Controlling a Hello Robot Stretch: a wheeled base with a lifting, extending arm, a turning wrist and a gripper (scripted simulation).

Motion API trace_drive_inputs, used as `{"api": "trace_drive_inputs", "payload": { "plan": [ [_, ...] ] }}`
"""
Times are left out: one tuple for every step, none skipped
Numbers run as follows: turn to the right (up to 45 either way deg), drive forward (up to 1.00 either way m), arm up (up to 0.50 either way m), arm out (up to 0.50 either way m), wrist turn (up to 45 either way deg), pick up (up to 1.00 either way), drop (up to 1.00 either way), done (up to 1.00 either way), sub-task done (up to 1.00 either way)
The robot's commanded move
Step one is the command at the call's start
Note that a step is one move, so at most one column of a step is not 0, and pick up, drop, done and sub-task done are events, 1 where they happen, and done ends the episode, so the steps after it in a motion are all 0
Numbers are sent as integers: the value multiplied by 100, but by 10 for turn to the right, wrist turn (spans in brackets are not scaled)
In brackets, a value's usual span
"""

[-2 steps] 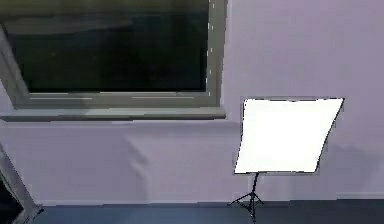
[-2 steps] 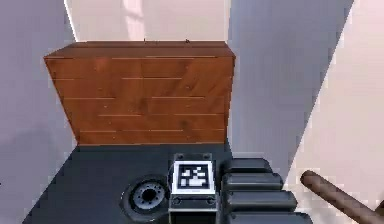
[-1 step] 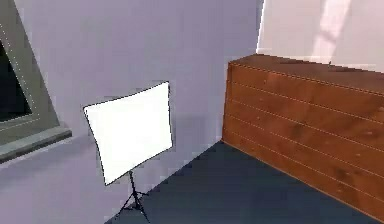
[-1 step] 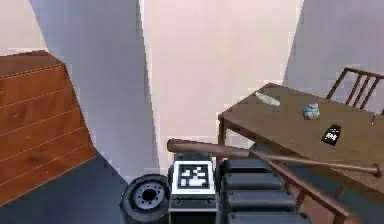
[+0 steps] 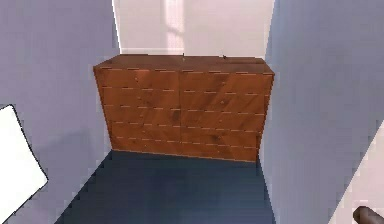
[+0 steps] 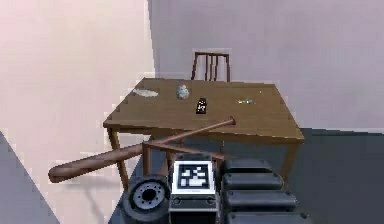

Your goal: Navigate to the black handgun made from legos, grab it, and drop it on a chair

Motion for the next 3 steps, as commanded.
{"api": "trace_drive_inputs", "payload": {
  "plan": [
    [0,0,0,48,0,0,0,0,0],
    [0,0,0,0,450,0,0,0,0],
    [0,0,0,0,450,0,0,0,0]
  ]
}}
